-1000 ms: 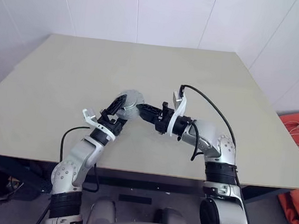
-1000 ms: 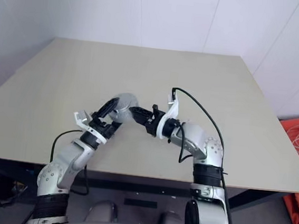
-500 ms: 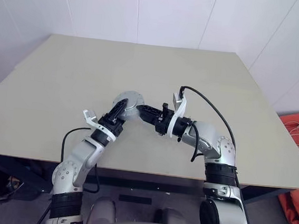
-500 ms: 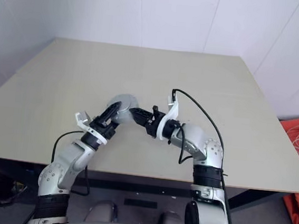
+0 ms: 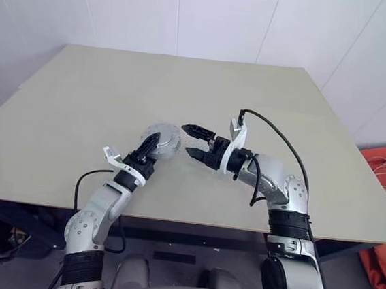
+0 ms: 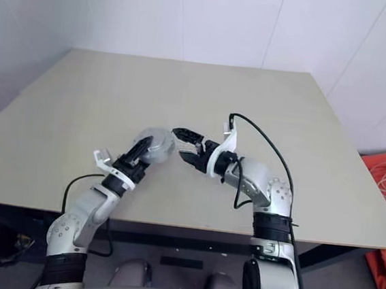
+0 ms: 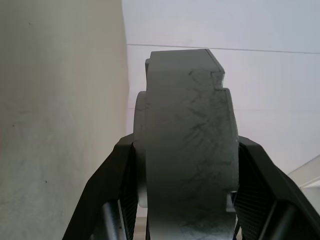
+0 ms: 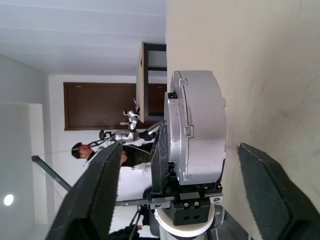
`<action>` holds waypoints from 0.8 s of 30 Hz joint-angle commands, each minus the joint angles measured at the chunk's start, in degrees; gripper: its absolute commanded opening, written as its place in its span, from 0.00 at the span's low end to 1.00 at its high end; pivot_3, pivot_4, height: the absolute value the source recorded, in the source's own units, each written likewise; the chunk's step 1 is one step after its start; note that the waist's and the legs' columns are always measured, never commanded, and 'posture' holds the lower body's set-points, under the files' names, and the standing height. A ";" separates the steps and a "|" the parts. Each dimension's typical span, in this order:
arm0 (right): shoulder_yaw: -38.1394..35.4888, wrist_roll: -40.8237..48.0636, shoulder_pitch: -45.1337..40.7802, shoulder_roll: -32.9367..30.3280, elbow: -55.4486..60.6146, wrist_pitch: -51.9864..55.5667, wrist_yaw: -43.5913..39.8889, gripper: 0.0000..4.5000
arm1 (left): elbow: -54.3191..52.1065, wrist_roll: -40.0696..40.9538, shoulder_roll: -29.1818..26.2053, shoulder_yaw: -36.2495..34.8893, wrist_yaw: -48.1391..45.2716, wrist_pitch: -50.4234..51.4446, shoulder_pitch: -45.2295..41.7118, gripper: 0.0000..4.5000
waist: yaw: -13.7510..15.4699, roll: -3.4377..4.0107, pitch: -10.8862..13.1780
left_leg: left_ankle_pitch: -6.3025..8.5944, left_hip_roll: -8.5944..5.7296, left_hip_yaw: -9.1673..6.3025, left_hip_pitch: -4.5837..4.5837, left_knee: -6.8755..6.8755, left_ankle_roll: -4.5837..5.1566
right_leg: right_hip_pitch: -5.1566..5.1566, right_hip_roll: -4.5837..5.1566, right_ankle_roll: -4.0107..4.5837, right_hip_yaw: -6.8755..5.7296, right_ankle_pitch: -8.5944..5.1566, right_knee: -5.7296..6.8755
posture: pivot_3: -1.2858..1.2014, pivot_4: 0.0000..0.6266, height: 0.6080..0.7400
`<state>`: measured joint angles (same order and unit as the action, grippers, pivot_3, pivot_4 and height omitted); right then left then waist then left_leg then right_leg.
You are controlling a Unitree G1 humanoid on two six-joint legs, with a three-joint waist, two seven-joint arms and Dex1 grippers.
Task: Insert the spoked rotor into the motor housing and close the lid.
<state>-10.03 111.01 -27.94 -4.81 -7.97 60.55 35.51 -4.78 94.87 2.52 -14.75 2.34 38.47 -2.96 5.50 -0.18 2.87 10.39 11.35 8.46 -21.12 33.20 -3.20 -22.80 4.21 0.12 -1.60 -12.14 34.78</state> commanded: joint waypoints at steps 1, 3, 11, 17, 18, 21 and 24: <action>0.43 -1.21 -1.11 -1.60 1.09 -2.93 0.91 1.00 | -2.47 -1.31 0.07 -0.37 -1.38 -1.03 -1.47 0.47 | 0.04 0.00 0.00 | 0.00 0.00 0.00 0.00 0.01 0.00 | 0.01 0.01 -0.01 0.00 0.00 0.00 | 0.52 0.00 1.00; 0.27 -3.57 -0.70 -2.73 0.26 -3.63 -0.09 1.00 | -3.24 -3.48 0.21 -0.79 -0.77 -2.67 -1.58 0.47 | 0.02 -0.01 0.00 | 0.00 -0.01 -0.01 -0.01 0.03 0.00 | 0.03 0.02 -0.02 0.00 0.01 0.00 | 0.52 0.00 1.00; -0.09 -8.35 0.05 -4.89 -1.34 -3.85 -4.02 1.00 | -3.59 -13.89 1.76 -4.95 3.47 -12.97 -3.06 0.47 | -0.10 -0.02 -0.01 | 0.00 -0.02 0.00 -0.01 0.07 0.00 | 0.06 0.00 -0.05 -0.01 0.03 -0.01 | 0.52 0.00 1.00; 0.04 -9.66 0.12 -4.96 -1.88 -2.69 -5.32 1.00 | -1.62 -16.43 2.66 -8.95 5.85 -17.91 -5.42 0.47 | -0.02 -0.07 -0.03 | 0.00 -0.10 -0.01 -0.03 0.10 0.01 | 0.06 0.00 -0.05 -0.01 0.04 -0.02 | 0.52 0.00 1.00; 0.08 -9.90 0.05 -4.97 -1.98 -2.48 -5.53 1.00 | -1.63 -16.76 2.75 -9.40 6.21 -18.50 -5.65 0.47 | -0.01 -0.08 -0.03 | 0.00 -0.13 -0.02 -0.03 0.11 0.01 | 0.06 0.00 -0.05 -0.02 0.04 -0.02 | 0.52 0.00 1.00; -0.01 -10.31 -0.08 -4.87 -2.19 -2.18 -5.92 1.00 | -1.91 -17.73 3.26 -10.73 8.00 -20.60 -6.30 0.47 | -0.02 -0.13 -0.06 | 0.00 -0.16 -0.02 -0.03 0.13 0.01 | 0.07 0.01 -0.05 -0.01 0.04 -0.01 | 0.52 0.00 1.00; -0.17 -10.54 -0.07 -4.75 -2.27 -1.99 -6.23 1.00 | -1.56 -18.32 3.82 -12.59 10.29 -23.77 -7.40 0.47 | -0.03 -0.19 -0.06 | 0.00 -0.14 -0.03 -0.03 0.13 0.01 | 0.06 0.00 -0.05 -0.02 0.04 0.00 | 0.52 0.00 1.00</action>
<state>-9.80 100.18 -27.16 -9.58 -10.57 58.21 30.07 -4.11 76.71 5.00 -26.58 12.53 16.95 -7.60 5.47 -0.37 2.81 10.39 11.22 8.43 -21.15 33.34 -3.19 -22.73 4.21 0.07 -1.63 -12.09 34.78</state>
